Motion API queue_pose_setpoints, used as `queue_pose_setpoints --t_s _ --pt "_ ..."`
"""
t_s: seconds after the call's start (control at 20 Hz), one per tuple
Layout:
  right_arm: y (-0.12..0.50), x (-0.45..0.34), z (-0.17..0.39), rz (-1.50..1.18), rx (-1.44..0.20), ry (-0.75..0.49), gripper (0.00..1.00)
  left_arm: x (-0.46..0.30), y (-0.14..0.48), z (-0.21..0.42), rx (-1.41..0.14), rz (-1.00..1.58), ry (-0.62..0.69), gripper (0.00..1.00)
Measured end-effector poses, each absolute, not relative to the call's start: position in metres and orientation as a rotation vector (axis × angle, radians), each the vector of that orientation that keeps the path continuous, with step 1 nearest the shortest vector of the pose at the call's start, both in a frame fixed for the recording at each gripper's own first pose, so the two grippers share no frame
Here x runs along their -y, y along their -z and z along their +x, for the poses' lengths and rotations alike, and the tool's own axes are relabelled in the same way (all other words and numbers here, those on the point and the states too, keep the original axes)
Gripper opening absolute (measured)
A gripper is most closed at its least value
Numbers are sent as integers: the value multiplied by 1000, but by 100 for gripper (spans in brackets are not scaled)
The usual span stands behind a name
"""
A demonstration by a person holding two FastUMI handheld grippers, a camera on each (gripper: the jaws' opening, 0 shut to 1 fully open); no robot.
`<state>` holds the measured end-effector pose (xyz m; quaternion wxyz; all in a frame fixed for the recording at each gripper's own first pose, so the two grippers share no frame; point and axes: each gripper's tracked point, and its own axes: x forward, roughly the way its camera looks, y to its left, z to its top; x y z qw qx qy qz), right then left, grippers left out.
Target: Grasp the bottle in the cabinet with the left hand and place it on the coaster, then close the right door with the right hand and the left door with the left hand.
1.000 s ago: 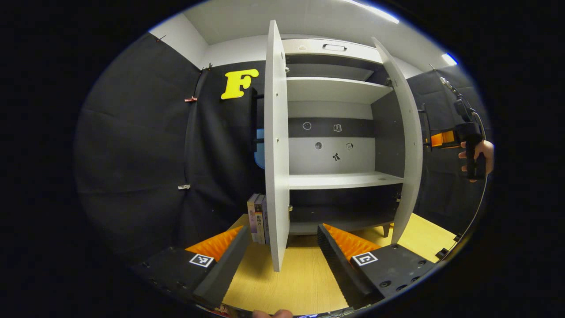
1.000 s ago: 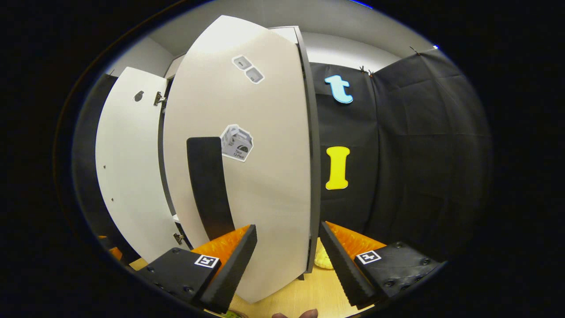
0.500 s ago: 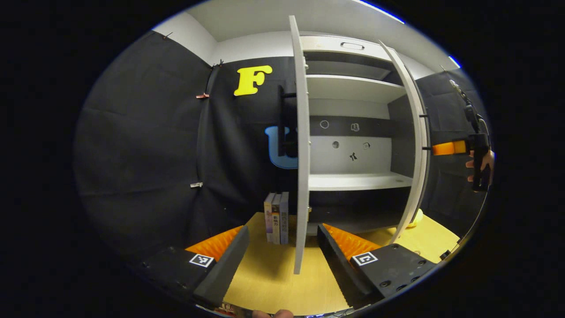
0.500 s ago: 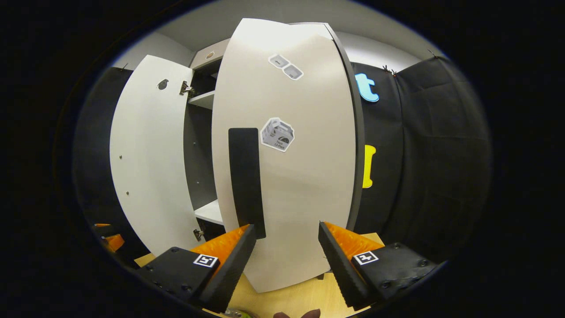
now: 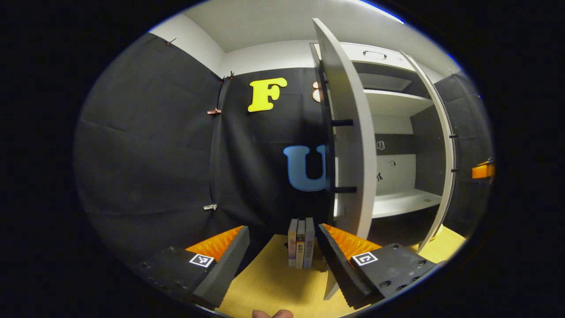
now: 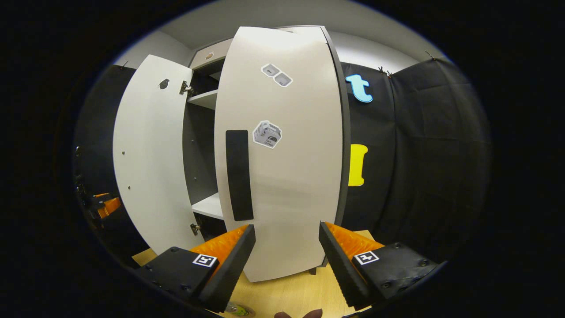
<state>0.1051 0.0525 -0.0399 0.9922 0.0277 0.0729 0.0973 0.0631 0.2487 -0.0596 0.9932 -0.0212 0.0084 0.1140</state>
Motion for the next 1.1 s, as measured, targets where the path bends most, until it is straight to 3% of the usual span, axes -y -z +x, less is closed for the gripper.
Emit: queue_pose_setpoints --t_s 0.35,0.4,0.7,1.1 --pt "37 -32 95 61 -139 -166 96 -249 34 99 29 4 -218 98" --pt "40 -29 95 58 -142 -162 96 -247 33 101 30 1 -212 92" --pt "44 -17 86 58 -147 -149 96 -231 36 98 4 -23 -176 92" --pt "49 -1 72 72 -150 -128 96 -152 30 103 6 -32 -47 91"
